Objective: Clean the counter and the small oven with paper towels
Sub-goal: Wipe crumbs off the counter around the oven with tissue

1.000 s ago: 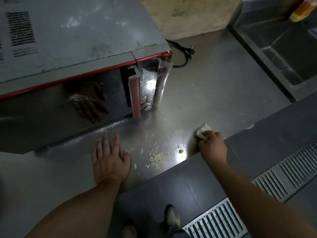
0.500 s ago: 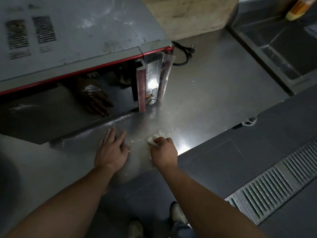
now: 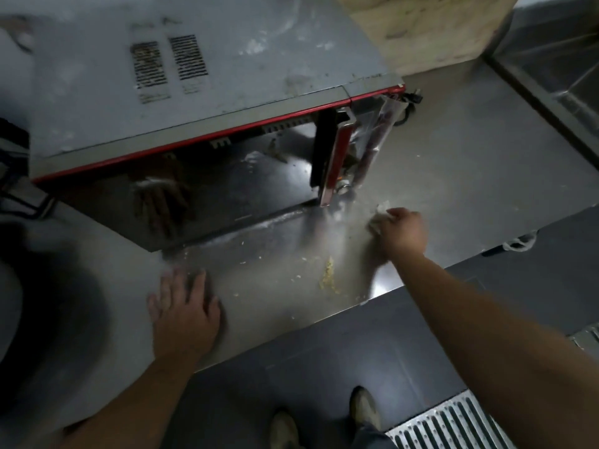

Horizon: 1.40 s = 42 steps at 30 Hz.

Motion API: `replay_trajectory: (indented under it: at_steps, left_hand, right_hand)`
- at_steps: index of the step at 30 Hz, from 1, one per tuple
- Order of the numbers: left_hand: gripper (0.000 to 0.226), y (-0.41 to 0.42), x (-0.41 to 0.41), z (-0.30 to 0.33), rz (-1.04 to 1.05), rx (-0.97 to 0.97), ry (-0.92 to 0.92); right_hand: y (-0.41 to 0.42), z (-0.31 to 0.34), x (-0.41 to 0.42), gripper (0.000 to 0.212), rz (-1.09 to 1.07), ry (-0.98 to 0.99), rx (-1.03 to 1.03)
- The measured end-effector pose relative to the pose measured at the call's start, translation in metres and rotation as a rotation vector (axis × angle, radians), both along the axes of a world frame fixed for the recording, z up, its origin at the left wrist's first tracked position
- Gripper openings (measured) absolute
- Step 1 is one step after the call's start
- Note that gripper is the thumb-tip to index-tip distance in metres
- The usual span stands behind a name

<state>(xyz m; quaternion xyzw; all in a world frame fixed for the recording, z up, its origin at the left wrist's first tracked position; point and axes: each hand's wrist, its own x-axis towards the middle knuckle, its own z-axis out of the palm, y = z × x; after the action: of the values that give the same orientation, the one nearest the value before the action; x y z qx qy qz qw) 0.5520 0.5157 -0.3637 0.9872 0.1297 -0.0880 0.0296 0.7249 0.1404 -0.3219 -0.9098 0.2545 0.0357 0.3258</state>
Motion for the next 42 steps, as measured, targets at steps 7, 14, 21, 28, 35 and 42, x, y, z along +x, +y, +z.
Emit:
replay_trajectory:
  at_steps: [7, 14, 21, 28, 35, 42]
  left_hand:
    - [0.068, 0.008, -0.019, -0.015, 0.080, -0.038, 0.087]
    - [0.072, 0.010, -0.019, -0.019, 0.055, -0.046, 0.067]
    - [0.067, 0.030, -0.023, -0.023, -0.042, -0.065, -0.019]
    - [0.069, 0.032, -0.020, -0.022, -0.017, -0.054, 0.008]
    - [0.071, 0.031, -0.020, -0.018, -0.004, -0.082, 0.023]
    - [0.068, 0.031, -0.021, -0.018, 0.020, -0.127, -0.004]
  right_hand:
    - [0.070, -0.017, -0.015, 0.031, 0.308, 0.044, -0.098]
    - [0.133, -0.027, -0.063, 0.030, 0.690, -0.032, -0.100]
    - [0.117, -0.008, -0.039, 0.033, 0.246, -0.232, -0.067]
    - [0.133, -0.026, -0.020, 0.050, 0.321, -0.076, -0.213]
    - [0.164, -0.032, -0.009, 0.060, 0.407, 0.021, -0.212]
    - [0.204, -0.039, -0.009, 0.070, 0.524, 0.042, -0.307]
